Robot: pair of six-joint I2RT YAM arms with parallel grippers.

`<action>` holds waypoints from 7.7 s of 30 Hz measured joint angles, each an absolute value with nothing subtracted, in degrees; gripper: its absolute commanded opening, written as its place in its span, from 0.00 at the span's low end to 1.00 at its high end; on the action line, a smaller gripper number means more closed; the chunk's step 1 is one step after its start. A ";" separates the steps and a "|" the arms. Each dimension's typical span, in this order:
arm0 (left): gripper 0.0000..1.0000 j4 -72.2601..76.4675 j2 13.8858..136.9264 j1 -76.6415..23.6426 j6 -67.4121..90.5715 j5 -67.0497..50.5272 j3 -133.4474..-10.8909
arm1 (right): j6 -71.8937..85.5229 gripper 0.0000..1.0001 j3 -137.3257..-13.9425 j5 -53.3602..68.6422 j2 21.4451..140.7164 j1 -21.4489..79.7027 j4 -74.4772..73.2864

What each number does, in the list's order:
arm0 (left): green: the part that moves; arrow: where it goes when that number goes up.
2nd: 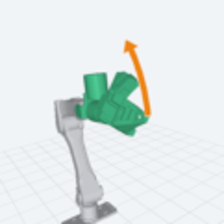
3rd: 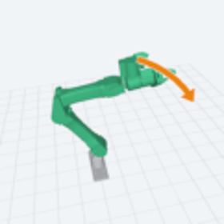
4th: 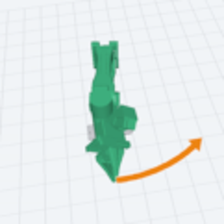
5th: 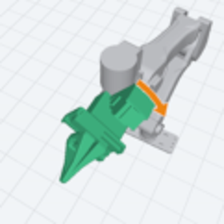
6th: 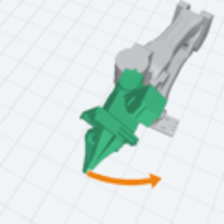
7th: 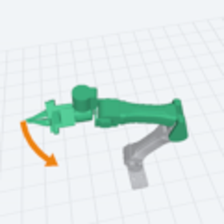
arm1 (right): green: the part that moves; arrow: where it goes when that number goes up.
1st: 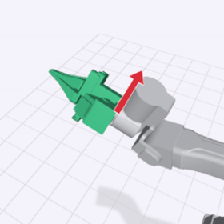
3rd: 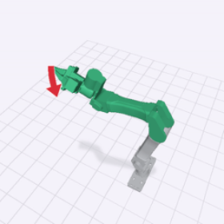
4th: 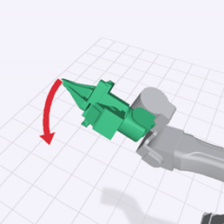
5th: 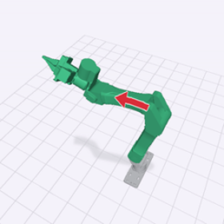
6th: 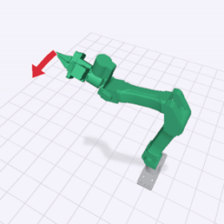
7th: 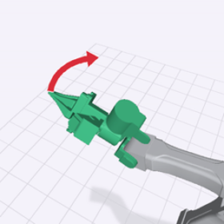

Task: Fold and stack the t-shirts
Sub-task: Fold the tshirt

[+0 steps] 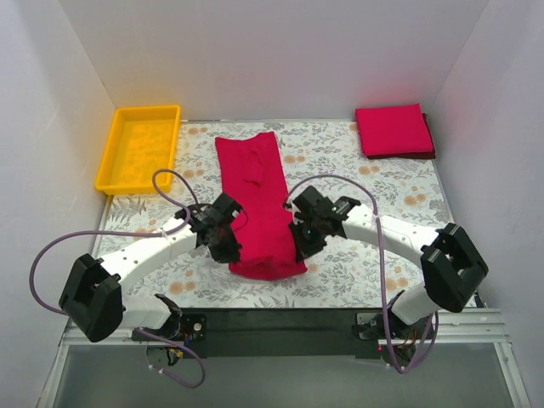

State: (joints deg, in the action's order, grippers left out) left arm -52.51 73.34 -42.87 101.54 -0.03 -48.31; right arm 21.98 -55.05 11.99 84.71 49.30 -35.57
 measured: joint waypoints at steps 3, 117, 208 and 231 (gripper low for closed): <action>0.00 -51.64 75.50 -36.82 96.75 3.09 -53.01 | 19.35 0.01 -62.28 11.00 88.01 45.52 -35.99; 0.00 -20.29 107.26 -19.33 75.64 18.70 -69.91 | 5.32 0.02 -95.74 2.50 123.68 31.07 -19.38; 0.06 -24.53 75.72 -33.78 90.70 2.00 -34.92 | 9.15 0.23 -72.73 7.99 115.90 47.75 4.95; 0.27 -27.92 69.49 -33.89 91.83 0.05 -32.47 | 5.17 0.30 -92.77 4.34 124.38 36.95 4.93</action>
